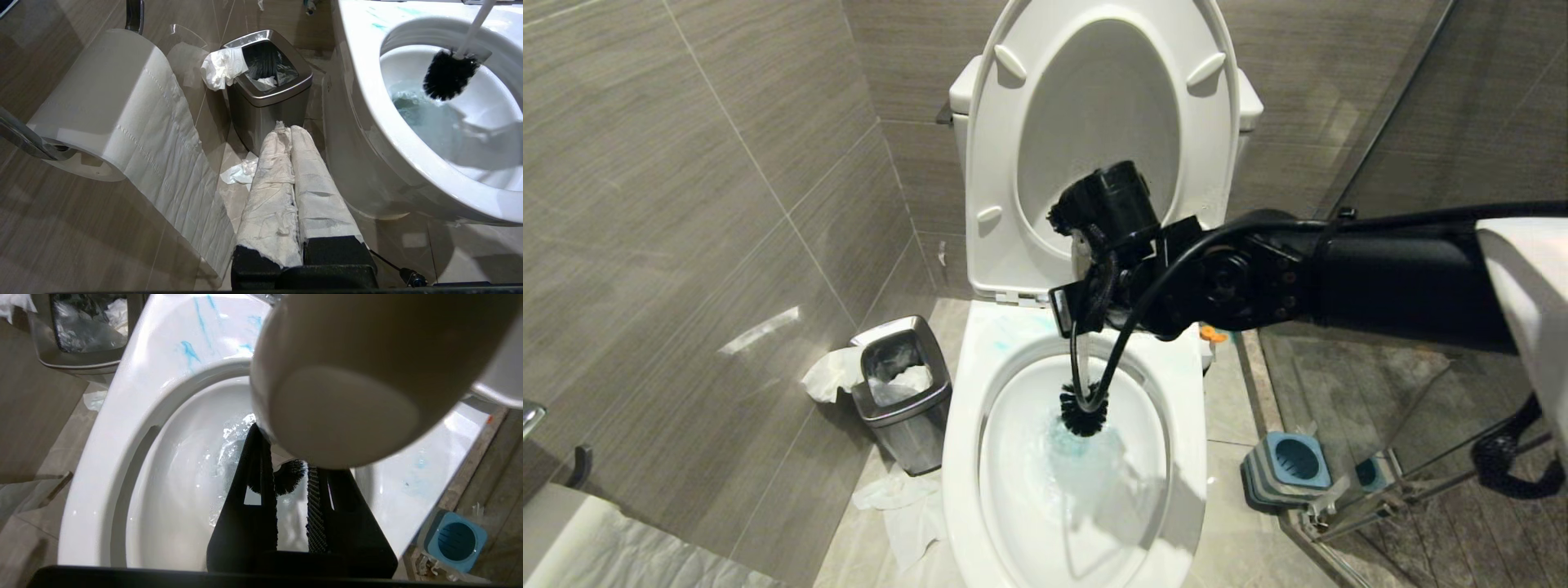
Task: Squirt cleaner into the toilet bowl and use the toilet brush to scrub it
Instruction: Scrub the toilet bowl
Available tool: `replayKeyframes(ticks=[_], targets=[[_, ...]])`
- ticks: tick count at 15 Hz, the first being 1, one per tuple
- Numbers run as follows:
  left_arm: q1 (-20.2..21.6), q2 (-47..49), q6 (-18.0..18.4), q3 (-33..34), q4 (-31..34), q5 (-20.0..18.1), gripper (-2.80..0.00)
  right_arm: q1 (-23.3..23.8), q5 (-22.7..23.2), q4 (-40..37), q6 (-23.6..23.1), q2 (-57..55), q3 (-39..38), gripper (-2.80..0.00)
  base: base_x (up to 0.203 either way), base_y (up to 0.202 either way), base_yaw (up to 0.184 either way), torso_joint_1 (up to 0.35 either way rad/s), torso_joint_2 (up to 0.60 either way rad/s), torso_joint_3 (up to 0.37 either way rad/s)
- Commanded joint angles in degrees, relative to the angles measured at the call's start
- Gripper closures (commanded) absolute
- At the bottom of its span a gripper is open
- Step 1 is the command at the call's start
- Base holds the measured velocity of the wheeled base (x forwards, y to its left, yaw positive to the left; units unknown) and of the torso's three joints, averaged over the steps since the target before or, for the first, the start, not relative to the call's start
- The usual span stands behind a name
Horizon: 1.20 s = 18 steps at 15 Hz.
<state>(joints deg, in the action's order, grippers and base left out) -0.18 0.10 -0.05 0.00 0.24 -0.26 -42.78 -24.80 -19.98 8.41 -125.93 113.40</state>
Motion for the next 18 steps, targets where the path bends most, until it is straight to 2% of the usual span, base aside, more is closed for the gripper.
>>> replayKeyframes(ticks=[1, 7, 13, 15, 18], targets=[[0.0, 0.0, 0.0, 0.1, 0.0, 0.0, 0.0, 0.0, -0.2, 1.7, 0.0, -5.0, 0.0, 0.0, 0.0, 0.0, 0.0, 0.0, 0.0, 0.0], [0.0, 0.0, 0.0, 0.1, 0.0, 0.0, 0.0, 0.1, -0.2, 8.2, 0.2, -12.2, 0.0, 0.0, 0.0, 0.0, 0.0, 0.0, 0.0, 0.0], [0.0, 0.1, 0.0, 0.1, 0.0, 0.0, 0.0, 0.0, -0.9, 8.1, 0.2, -9.6, -0.3, 0.0, 0.0, 0.0, 0.0, 0.0, 0.0, 0.0], [0.0, 0.1, 0.0, 0.1, 0.0, 0.0, 0.0, -0.5, -0.8, 6.1, 0.3, -4.5, -0.7, 0.0, 0.0, 0.0, 0.0, 0.0, 0.0, 0.0], [0.0, 0.0, 0.0, 0.1, 0.0, 0.0, 0.0, -1.0, -0.6, -2.7, 1.0, 4.3, -0.6, 0.0, 0.0, 0.0, 0.0, 0.0, 0.0, 0.0]])
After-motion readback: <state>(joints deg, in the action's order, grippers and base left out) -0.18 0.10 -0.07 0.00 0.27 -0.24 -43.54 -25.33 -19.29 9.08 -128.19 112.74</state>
